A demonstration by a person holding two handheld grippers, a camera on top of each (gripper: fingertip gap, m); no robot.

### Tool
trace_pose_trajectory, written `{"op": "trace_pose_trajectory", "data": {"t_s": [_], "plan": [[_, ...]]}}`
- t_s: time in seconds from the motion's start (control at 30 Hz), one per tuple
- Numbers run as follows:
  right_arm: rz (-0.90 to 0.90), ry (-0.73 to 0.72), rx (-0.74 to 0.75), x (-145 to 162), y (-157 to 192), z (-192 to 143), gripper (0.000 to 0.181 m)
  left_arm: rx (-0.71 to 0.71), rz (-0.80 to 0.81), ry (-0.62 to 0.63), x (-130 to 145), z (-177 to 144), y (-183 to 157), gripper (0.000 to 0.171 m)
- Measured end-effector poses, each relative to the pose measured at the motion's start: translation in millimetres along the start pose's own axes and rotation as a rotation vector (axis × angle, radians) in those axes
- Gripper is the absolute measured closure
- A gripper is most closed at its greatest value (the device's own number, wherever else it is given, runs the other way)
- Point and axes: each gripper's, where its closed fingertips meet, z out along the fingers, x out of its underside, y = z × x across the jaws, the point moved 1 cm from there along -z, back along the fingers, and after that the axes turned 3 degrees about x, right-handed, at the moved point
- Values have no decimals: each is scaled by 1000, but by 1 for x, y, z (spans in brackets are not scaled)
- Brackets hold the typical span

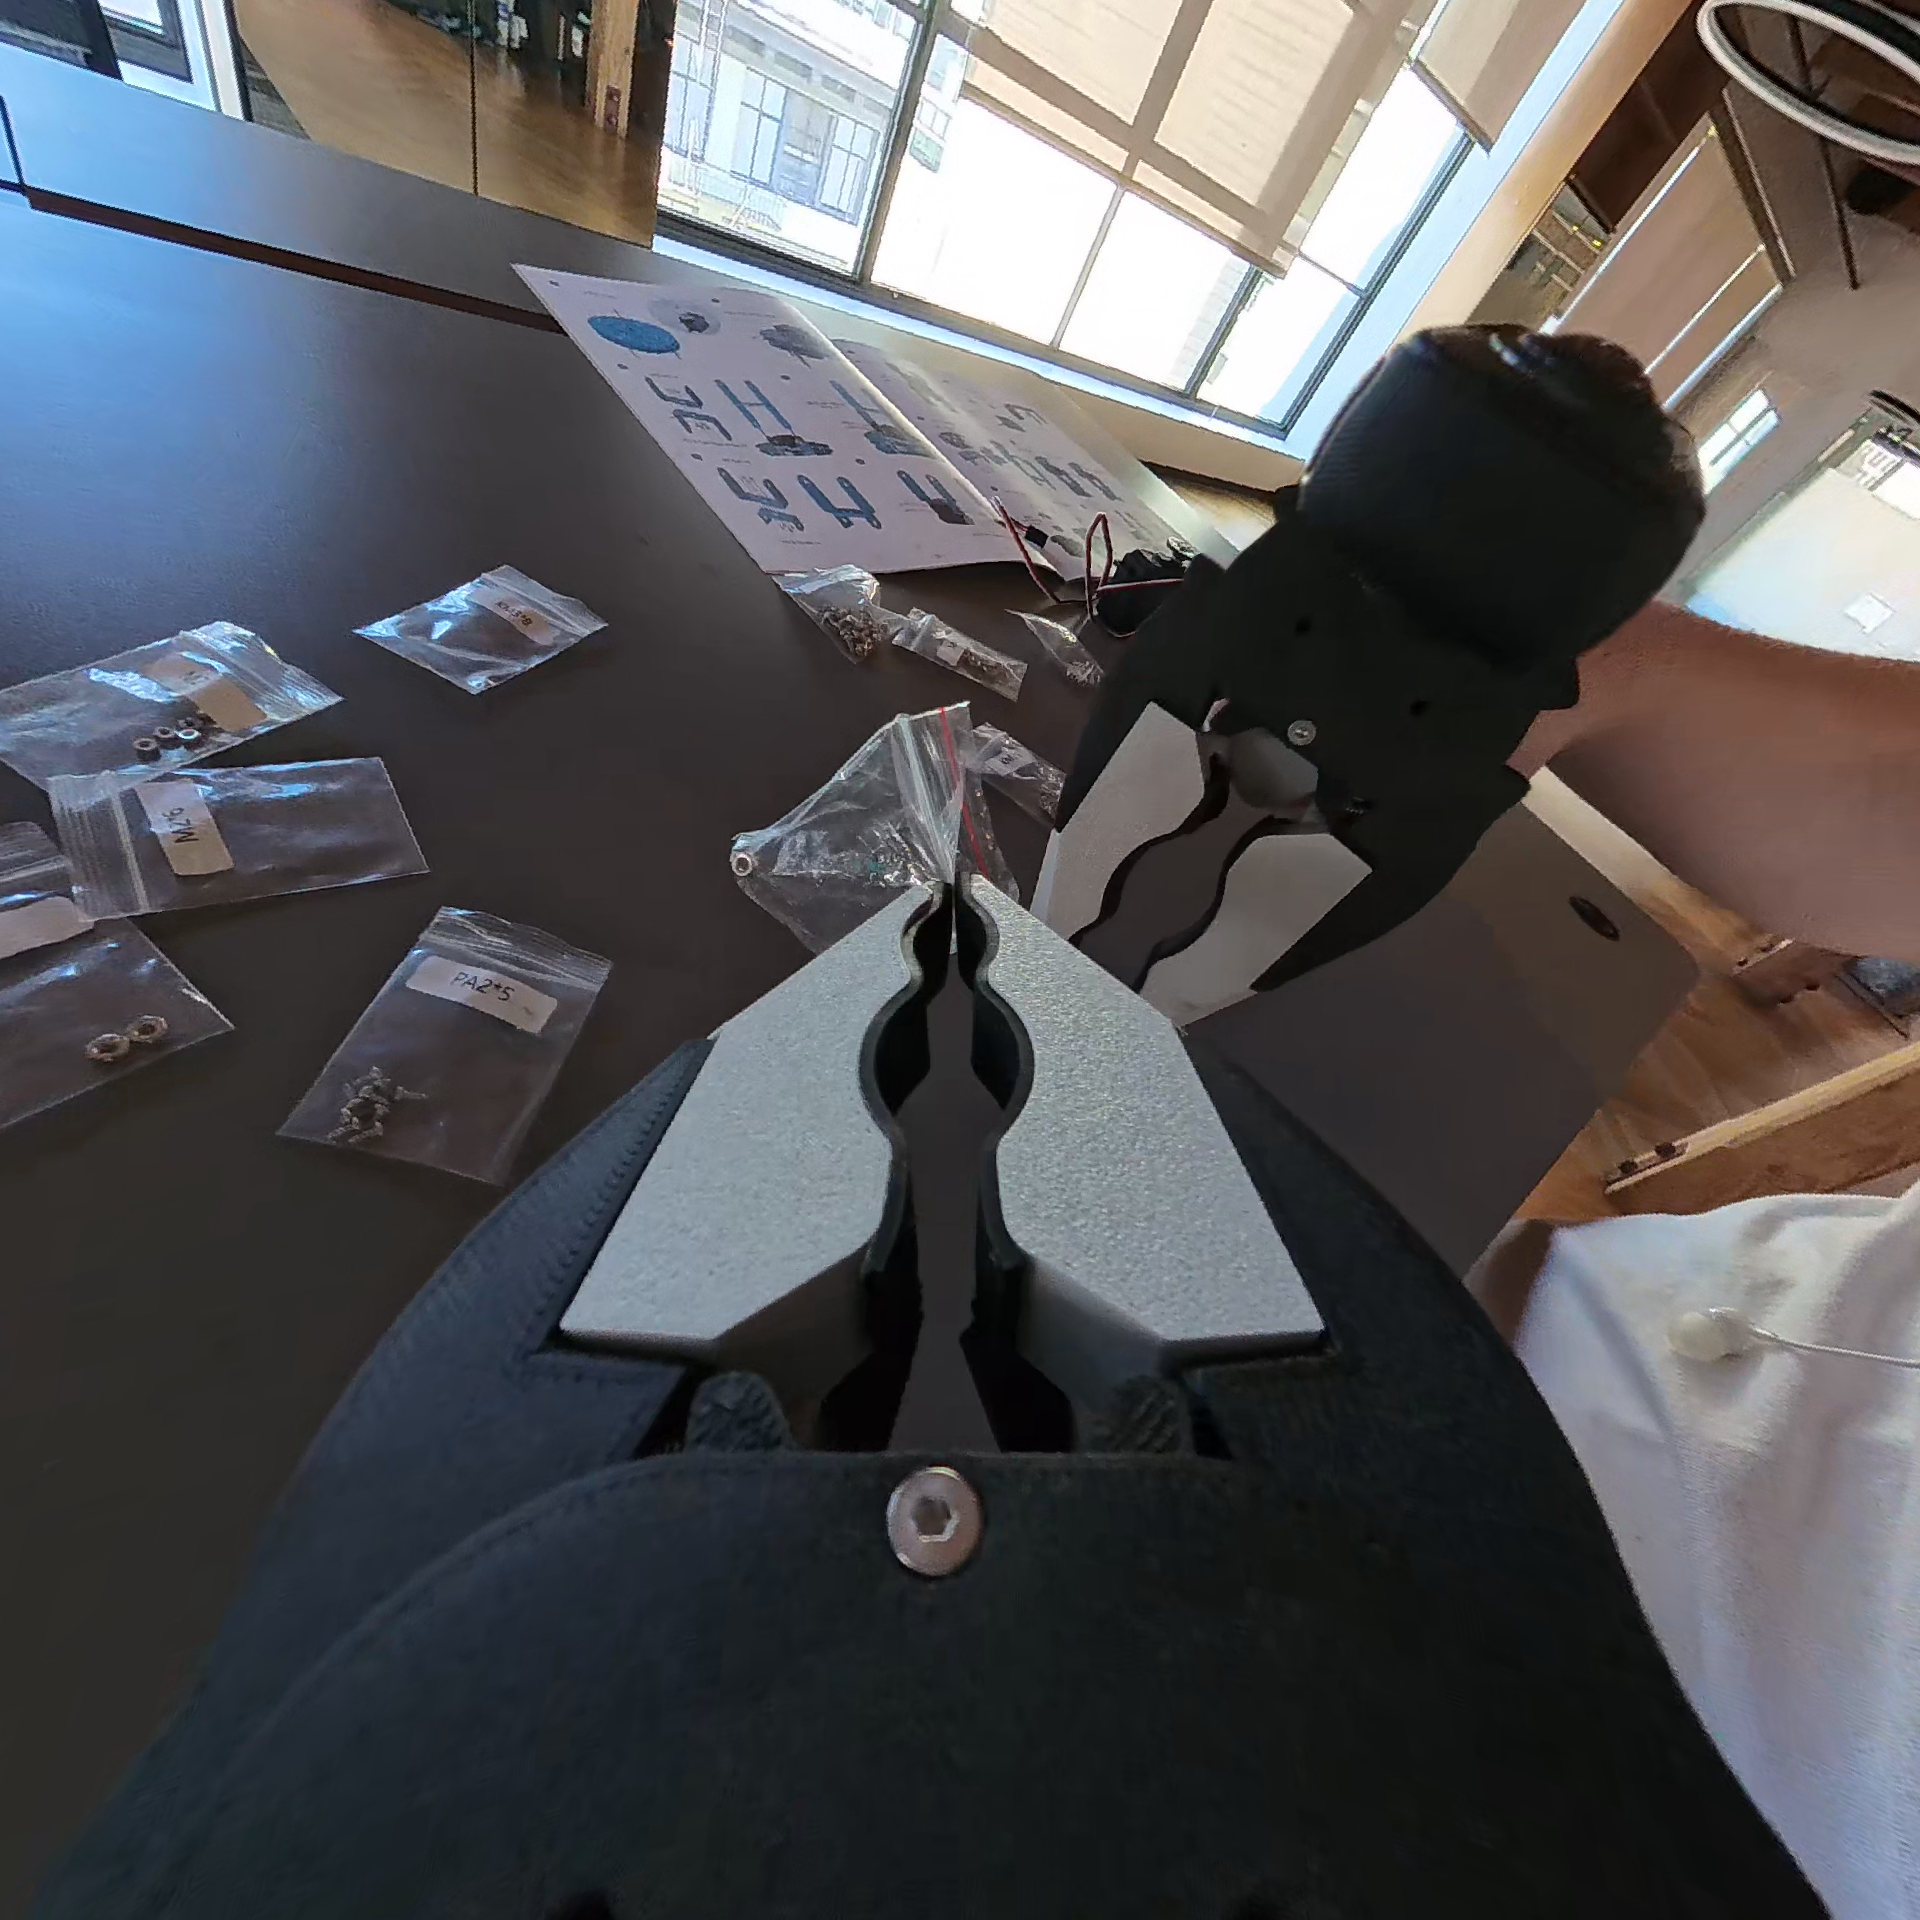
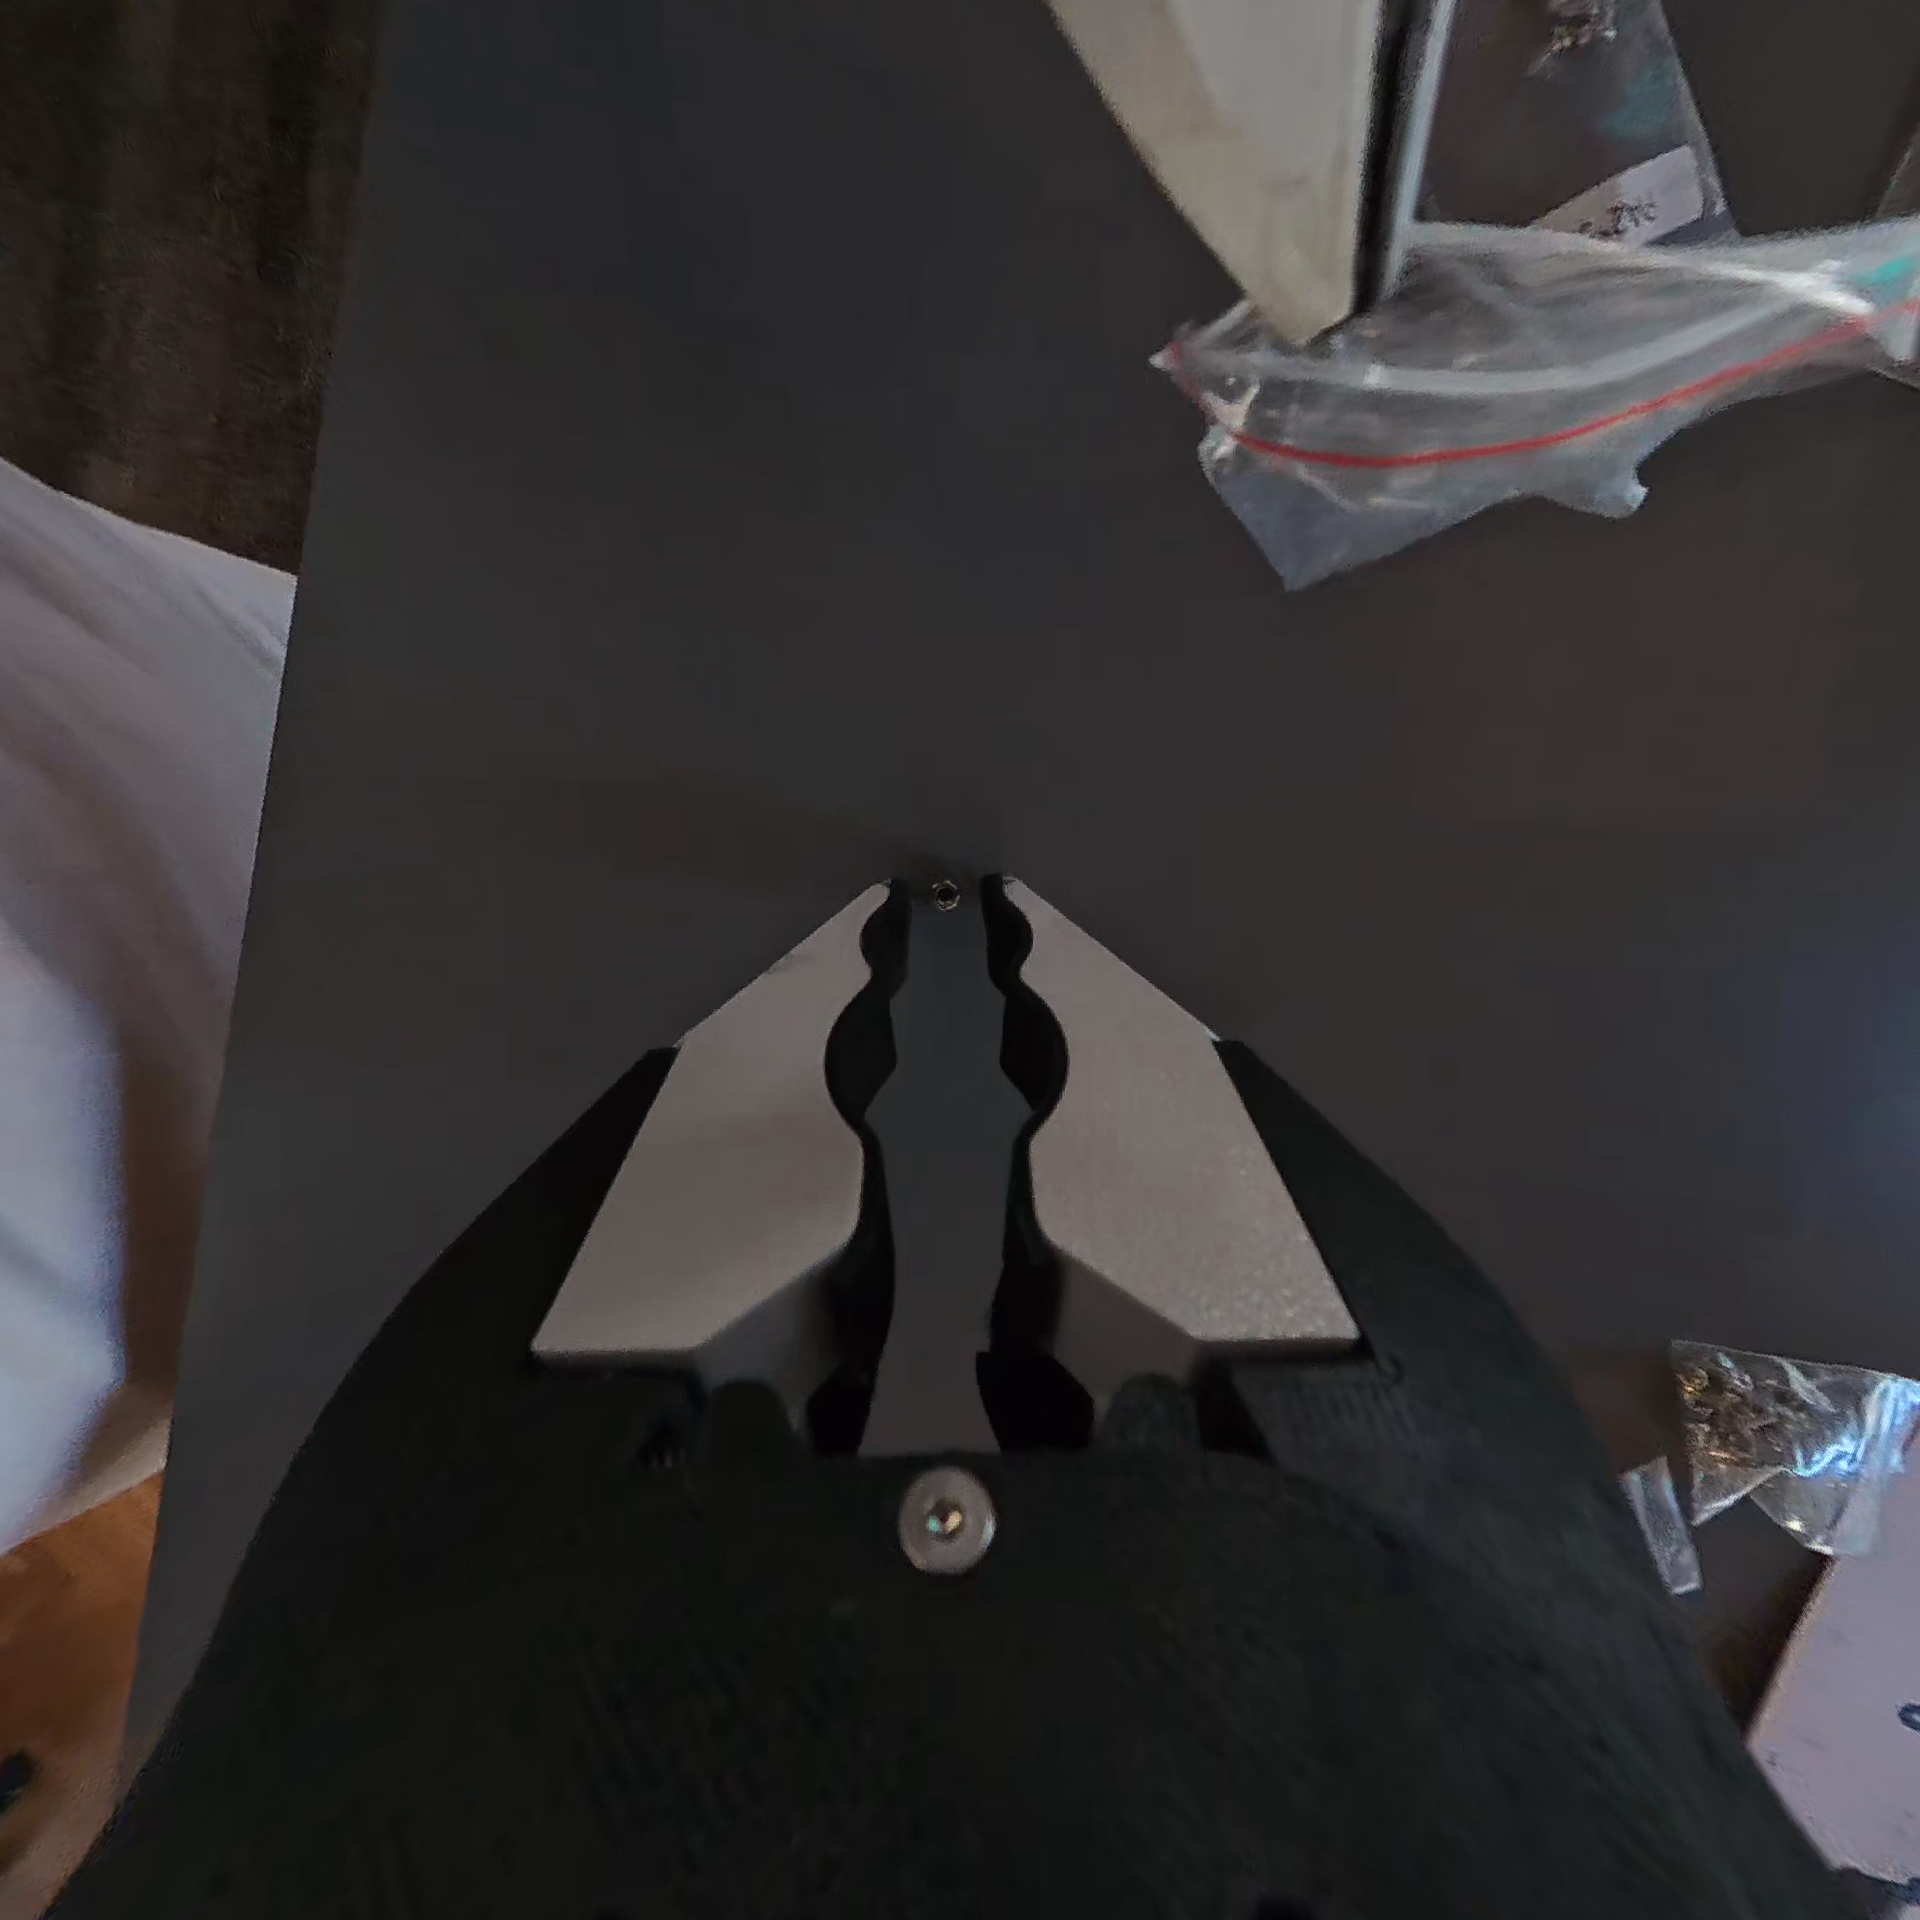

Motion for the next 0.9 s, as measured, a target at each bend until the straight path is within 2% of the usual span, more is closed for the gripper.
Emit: {"op": "trace_pose_trajectory", "data": {"t_s": [0.47,0.53,0.67,0.73,0.9], "plan": [[5,2,24,2,0,-1,177,-7,-3,19,4,2,0,171],[-6,-48,75,-2,-2,-11,177,-3,-8,31,7,3,0,171],[9,-319,190,-42,-8,-59,177,16,-17,47,11,8,-4,171],[0,-409,247,-56,-14,-76,177,27,-16,54,11,11,-7,171],[-31,-369,346,-50,-31,-72,177,70,-13,55,9,19,-16,171]]}}
